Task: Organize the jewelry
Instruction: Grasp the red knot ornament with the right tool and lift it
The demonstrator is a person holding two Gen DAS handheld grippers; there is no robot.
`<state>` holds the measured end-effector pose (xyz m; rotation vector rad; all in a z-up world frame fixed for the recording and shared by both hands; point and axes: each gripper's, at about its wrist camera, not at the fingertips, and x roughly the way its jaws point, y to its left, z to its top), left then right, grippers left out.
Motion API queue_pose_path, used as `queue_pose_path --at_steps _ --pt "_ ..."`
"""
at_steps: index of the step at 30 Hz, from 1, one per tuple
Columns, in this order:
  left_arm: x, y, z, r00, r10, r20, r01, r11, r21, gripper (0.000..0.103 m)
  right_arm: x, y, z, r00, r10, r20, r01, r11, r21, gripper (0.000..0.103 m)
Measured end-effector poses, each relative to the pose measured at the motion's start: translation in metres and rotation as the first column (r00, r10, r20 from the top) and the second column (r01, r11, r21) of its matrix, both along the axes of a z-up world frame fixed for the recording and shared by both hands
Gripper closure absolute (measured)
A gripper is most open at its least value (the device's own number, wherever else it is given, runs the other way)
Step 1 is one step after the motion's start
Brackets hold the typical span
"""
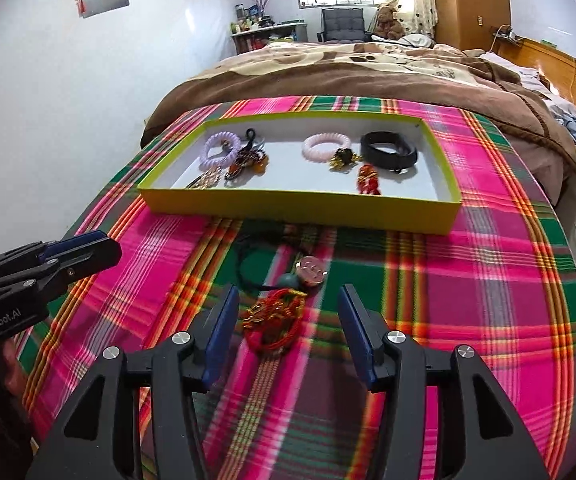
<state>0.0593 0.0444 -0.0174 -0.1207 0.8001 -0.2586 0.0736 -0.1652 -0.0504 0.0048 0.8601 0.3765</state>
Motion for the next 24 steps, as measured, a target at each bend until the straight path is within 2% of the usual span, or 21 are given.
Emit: queue_pose_path --at_steps 11,18,22,24 --pt "-0.006 0.002 -0.002 1.0 -0.009 -0.004 0.009 1.0 -0.005 0.072 0.005 0.016 -0.013 0.999 -0.028 -0.045 0.025 0.997 -0.079 0.051" --pt "-0.006 0.002 -0.002 1.0 -0.008 -0.006 0.008 1.0 -0.004 0.072 0.006 0.013 -0.014 0.998 -0.053 -0.047 0.049 0.995 -0.086 0.052" --pt "-0.005 -0.001 -0.002 1.0 -0.011 -0.01 0.011 1.0 0.002 0.072 0.004 0.009 -0.014 0.996 -0.076 -0.041 0.071 0.992 -0.103 0.073" --pt "-0.005 -0.003 -0.001 1.0 -0.014 -0.008 0.014 1.0 0.002 0.072 0.004 0.003 -0.013 0.995 -0.083 -0.047 0.079 0.994 -0.082 0.076"
